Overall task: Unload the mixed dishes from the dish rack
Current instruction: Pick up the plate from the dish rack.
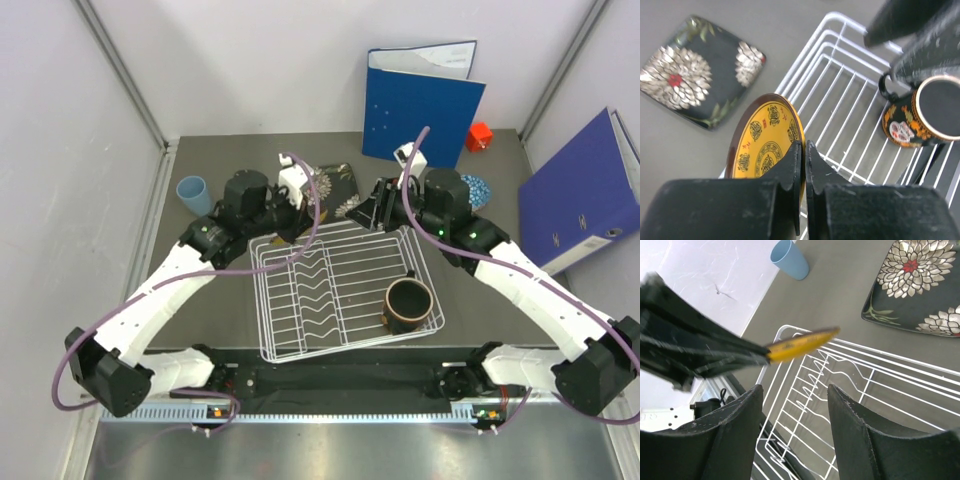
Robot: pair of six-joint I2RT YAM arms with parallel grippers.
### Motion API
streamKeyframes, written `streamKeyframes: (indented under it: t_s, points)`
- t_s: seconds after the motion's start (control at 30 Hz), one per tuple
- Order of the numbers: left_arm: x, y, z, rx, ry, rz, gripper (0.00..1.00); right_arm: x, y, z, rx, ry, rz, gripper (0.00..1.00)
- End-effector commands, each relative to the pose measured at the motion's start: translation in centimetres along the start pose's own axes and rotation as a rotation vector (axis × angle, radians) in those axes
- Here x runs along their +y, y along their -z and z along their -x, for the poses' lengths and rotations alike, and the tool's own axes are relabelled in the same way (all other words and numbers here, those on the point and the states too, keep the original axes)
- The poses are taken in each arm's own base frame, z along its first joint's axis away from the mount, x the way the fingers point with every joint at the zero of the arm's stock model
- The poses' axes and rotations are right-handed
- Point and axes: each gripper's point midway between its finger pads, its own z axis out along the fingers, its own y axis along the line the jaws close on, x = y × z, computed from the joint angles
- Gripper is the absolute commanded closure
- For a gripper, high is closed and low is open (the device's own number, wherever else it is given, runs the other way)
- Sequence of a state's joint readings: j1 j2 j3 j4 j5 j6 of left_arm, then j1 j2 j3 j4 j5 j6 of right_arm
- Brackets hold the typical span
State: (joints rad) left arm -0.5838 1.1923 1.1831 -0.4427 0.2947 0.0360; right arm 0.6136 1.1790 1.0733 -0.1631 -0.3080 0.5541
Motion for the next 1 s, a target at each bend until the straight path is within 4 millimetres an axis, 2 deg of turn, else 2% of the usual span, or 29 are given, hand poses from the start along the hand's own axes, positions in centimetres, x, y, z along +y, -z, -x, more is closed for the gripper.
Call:
streamKeyframes:
  t_s: [0.0,0.03,0.07,0.1,0.17,0.2,0.27,0.33,0.4,0.43,0.47,0.53,0.6,0.63,0.7,0.9,0.93,0.97]
  points:
    - [-1.6,0.1,-0.2,-0.019,-0.046,0.022,1.00,0.2,-0.3,-0.1,-0.005,-0.007,0.001,0.45]
    - [-1.8,-0.1,-0.8,-0.005,-0.060,0.032,1.00,0.1,-0.4,-0.1,-0.006,-0.008,-0.005,0.45]
    - [-3.0,-0.2,-1.1,0.000,-0.088,0.022,1.00,0.0,-0.4,0.1,-0.011,-0.007,-0.011,0.45]
    - [-2.5,-0.3,-1.3,0.008,-0.104,0.082,1.00,0.0,-0.4,0.3,-0.015,-0.010,-0.014,0.45]
    - [-3.8,-0.7,-2.2,0.030,-0.164,0.103,1.00,0.0,-0.4,0.6,-0.025,-0.011,-0.021,0.45]
    - [-2.9,-0.7,-2.4,0.041,-0.186,0.180,1.00,0.0,-0.4,0.8,-0.027,-0.011,-0.025,0.45]
    - [-3.9,-1.1,-3.2,0.064,-0.243,0.197,1.00,0.2,-0.3,1.3,-0.039,-0.010,-0.026,0.45]
    - [-3.5,-1.2,-3.9,0.080,-0.275,0.250,1.00,0.3,-0.1,1.7,-0.050,-0.010,-0.030,0.45]
    - [-4.1,-1.4,-4.0,0.069,-0.298,0.263,1.00,0.1,-0.1,2.1,-0.060,-0.012,-0.049,0.44]
    - [-3.4,-1.3,-4.1,0.067,-0.309,0.317,1.00,0.3,0.1,2.6,-0.074,-0.010,-0.051,0.44]
    - [-3.8,-1.3,-3.7,0.046,-0.319,0.327,1.00,-0.1,0.2,2.7,-0.075,-0.014,-0.077,0.44]
    - [-2.7,-0.9,-3.9,0.040,-0.353,0.424,1.00,-0.4,0.6,3.4,-0.095,-0.020,-0.107,0.44]
    - [-3.1,-0.9,-3.8,0.013,-0.394,0.467,1.00,-1.7,0.6,3.4,-0.090,-0.033,-0.171,0.44]
    - [-2.8,-1.1,-4.8,0.034,-0.445,0.493,1.00,-2.2,0.5,3.2,-0.080,-0.036,-0.191,0.43]
    - [-2.7,-0.9,-5.4,0.028,-0.505,0.569,1.00,-3.7,-0.1,2.2,-0.039,-0.059,-0.232,0.43]
    - [-2.5,-1.0,-6.6,0.082,-0.707,0.705,1.00,-5.1,-2.3,-1.2,0.105,-0.069,-0.222,0.43]
    - [-2.9,-1.3,-5.5,0.038,-0.727,0.719,1.00,-5.3,-2.4,-1.7,0.125,-0.067,-0.228,0.43]
    - [-3.2,-1.3,-5.4,0.024,-0.747,0.722,1.00,-5.5,-2.6,-1.9,0.135,-0.060,-0.229,0.43]
